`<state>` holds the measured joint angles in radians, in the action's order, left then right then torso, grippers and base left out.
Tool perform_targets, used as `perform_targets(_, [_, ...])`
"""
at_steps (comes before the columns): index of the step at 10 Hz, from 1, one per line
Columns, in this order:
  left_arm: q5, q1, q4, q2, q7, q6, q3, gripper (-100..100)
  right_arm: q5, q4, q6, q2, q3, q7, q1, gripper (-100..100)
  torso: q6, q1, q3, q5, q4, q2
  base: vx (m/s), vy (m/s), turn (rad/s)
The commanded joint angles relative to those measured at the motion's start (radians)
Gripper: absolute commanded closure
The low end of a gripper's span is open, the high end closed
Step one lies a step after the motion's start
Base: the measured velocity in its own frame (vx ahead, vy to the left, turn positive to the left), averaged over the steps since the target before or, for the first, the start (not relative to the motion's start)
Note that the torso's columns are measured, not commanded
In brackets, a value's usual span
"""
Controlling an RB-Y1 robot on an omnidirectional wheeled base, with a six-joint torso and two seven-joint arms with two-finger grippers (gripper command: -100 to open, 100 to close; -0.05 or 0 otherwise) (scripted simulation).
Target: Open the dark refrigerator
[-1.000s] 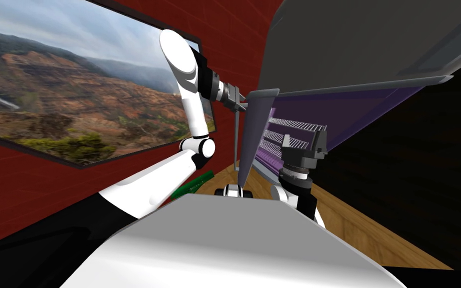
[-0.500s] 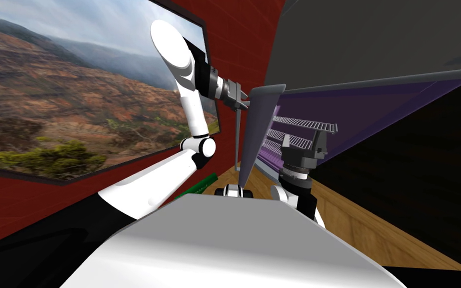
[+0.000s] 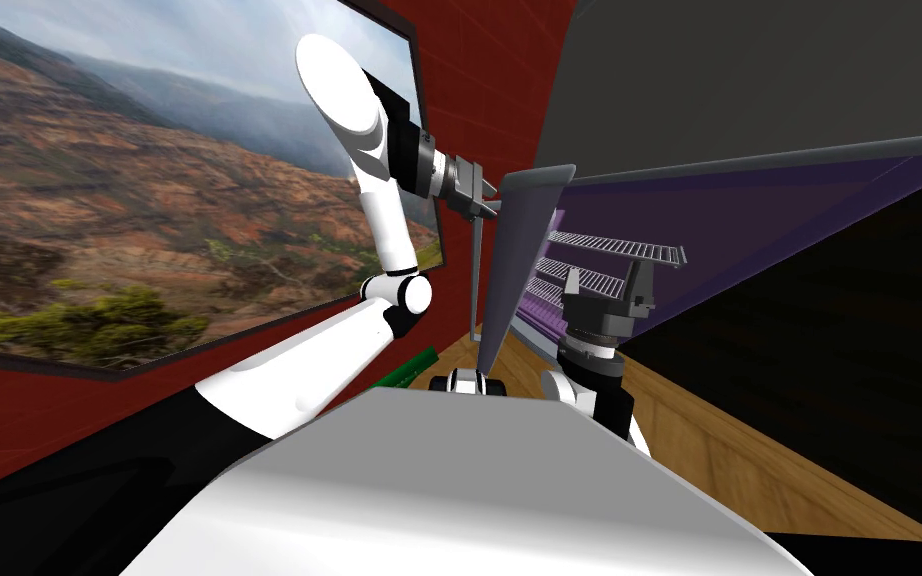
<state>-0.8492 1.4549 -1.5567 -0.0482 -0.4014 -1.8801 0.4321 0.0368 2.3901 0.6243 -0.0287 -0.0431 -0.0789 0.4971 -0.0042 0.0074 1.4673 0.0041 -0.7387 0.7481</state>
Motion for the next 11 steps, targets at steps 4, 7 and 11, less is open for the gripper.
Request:
perform_targets(4, [-0.001,-0.008,-0.002,0.003,-0.006,-0.011,0.000,100,0.000,0.000,0.000,0.000,0.000,0.000,0.000,0,0.000,0.001,0.000,0.000,0.000,0.000,0.002,0.006,-0.001])
perform_targets(7, [-0.010,0.007,-0.015,0.000,-0.004,-0.015,0.007,100,0.000,0.000,0.000,0.000,0.000,0.000,0.000,0,0.002,0.002,0.000,-0.001,-0.002,0.000,0.036,0.085,-0.042])
perform_targets(11, [-0.028,0.066,-0.022,-0.033,-0.072,-0.053,0.010,-100,0.000,0.000,0.000,0.000,0.000,0.000,0.000,0,0.004,-0.012,0.007,-0.006,0.000,-0.008,0.023,0.030,-0.055])
